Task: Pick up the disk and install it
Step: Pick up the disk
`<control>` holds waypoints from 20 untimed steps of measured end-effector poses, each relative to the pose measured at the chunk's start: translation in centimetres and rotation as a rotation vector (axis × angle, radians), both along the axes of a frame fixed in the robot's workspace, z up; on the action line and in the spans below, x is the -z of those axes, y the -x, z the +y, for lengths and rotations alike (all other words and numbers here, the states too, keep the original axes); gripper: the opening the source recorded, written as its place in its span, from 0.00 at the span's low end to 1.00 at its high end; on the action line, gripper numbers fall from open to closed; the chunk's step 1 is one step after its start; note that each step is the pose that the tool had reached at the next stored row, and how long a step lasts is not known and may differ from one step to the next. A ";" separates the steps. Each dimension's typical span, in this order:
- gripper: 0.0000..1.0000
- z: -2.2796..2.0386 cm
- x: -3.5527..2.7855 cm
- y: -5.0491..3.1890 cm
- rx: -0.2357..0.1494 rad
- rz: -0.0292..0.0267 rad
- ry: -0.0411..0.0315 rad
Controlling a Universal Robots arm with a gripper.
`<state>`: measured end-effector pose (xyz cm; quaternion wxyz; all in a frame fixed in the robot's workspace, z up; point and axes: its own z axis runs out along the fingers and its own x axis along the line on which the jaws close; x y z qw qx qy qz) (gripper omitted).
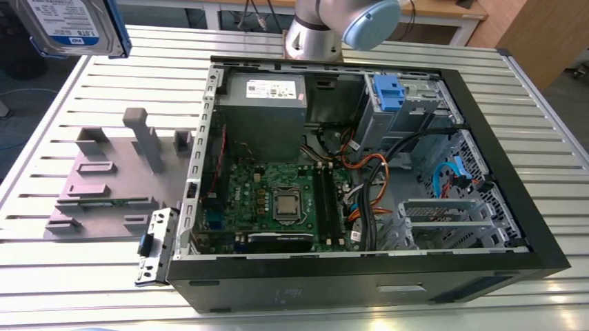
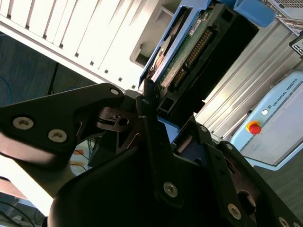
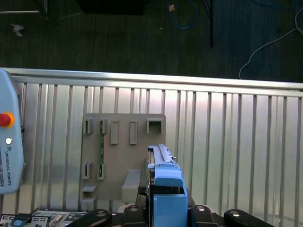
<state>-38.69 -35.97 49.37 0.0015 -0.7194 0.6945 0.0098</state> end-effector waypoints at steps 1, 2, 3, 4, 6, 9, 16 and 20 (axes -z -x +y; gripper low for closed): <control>0.36 0.00 0.00 -0.07 0.000 0.0000 0.0000; 0.36 0.00 0.00 -0.13 0.000 0.0000 0.0000; 0.36 0.00 0.00 -0.19 0.000 0.0000 0.0000; 0.36 0.00 0.00 -0.25 0.000 0.0001 0.0000; 0.36 0.00 0.00 -0.37 0.000 0.0000 0.0000; 0.36 0.00 0.00 -0.55 0.000 0.0000 0.0000; 0.36 0.00 0.00 -0.94 0.000 0.0000 0.0000; 0.36 0.00 0.00 -1.16 0.000 0.0000 0.0000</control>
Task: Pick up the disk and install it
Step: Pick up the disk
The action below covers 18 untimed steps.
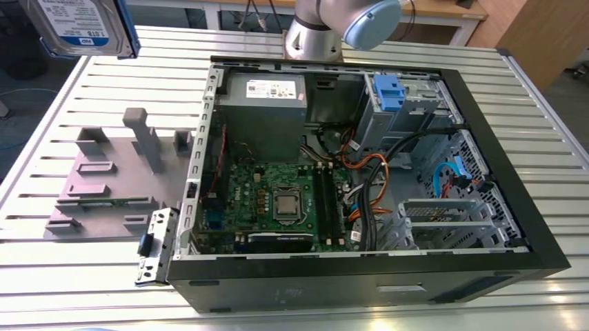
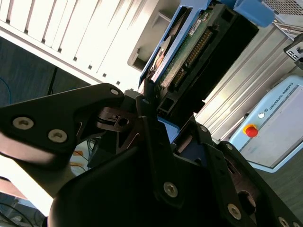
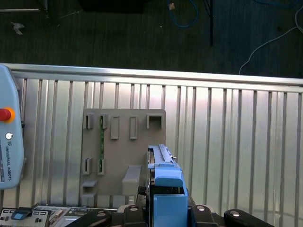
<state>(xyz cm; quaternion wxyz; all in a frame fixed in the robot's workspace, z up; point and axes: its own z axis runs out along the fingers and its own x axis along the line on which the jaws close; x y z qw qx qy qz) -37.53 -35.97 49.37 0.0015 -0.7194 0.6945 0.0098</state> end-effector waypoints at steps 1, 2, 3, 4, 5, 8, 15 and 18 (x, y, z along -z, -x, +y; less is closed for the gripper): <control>0.36 0.00 0.00 -0.06 0.000 0.0000 0.0000; 0.36 0.00 0.00 -0.12 0.000 0.0000 0.0000; 0.36 0.00 0.00 -0.17 0.000 0.0000 0.0000; 0.36 0.00 0.00 -0.23 0.000 0.0001 0.0001; 0.36 0.00 0.00 -0.28 0.000 0.0000 0.0000; 0.36 0.00 0.00 -0.44 0.000 0.0000 0.0000; 0.36 0.00 0.00 -0.83 0.000 0.0001 0.0001; 0.36 0.00 0.00 -0.99 0.000 0.0000 0.0000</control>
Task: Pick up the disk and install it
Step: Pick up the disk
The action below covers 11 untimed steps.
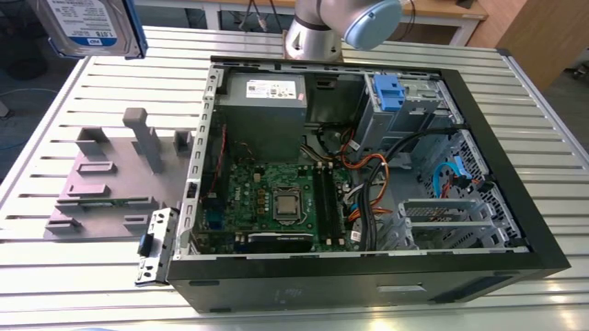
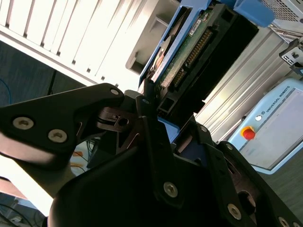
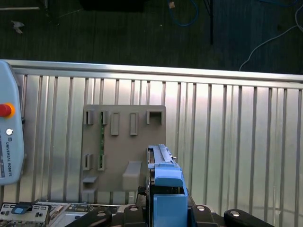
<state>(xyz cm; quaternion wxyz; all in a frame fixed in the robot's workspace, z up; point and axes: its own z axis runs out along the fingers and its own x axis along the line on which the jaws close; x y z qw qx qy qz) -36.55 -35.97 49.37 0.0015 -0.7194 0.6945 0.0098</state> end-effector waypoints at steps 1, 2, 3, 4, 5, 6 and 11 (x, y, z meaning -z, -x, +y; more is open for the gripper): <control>0.36 0.00 0.00 -0.05 0.000 -0.0001 -0.0001; 0.36 0.00 0.00 -0.11 0.000 0.0000 0.0000; 0.36 0.00 0.00 -0.16 0.000 0.0000 0.0000; 0.36 0.00 0.00 -0.22 0.000 0.0000 0.0000; 0.36 0.00 0.00 -0.27 0.000 0.0000 0.0000; 0.36 0.00 0.00 -0.33 0.000 0.0000 0.0000; 0.36 0.00 0.00 -0.58 0.000 -0.0001 0.0000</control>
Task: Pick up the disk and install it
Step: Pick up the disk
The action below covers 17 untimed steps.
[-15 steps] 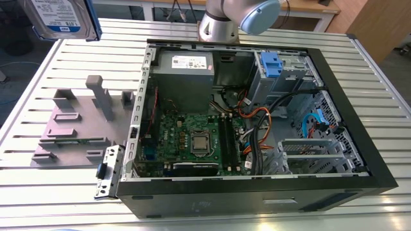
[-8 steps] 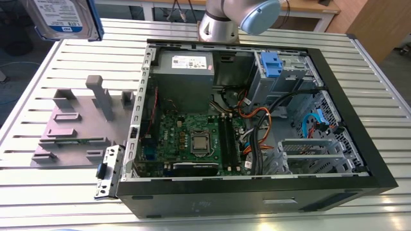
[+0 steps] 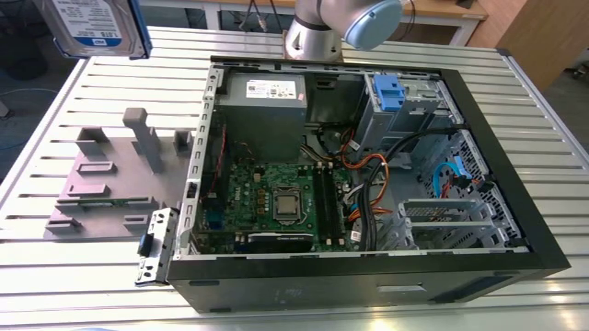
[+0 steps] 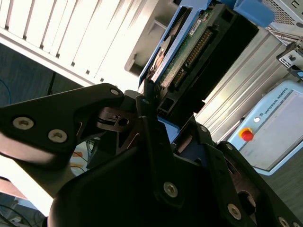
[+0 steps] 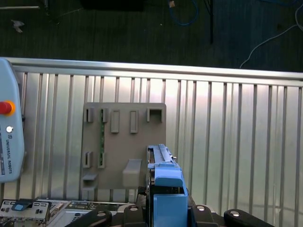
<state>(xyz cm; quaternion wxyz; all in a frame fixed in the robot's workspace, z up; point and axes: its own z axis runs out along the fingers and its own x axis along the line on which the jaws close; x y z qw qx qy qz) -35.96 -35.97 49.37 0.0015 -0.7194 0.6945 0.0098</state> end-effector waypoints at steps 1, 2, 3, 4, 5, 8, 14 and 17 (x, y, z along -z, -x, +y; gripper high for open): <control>0.36 0.00 0.00 -0.06 0.000 0.0001 0.0000; 0.36 0.00 0.00 -0.11 0.000 0.0001 0.0001; 0.36 0.00 0.00 -0.16 0.000 0.0001 0.0000; 0.36 0.00 0.00 -0.21 0.000 0.0000 0.0000; 0.36 0.00 0.00 -0.26 0.000 0.0000 0.0000; 0.36 0.00 0.00 -0.41 0.000 0.0001 0.0000; 0.36 0.00 0.00 -0.73 0.000 0.0000 0.0000; 0.36 0.00 0.00 -0.88 0.000 0.0001 0.0000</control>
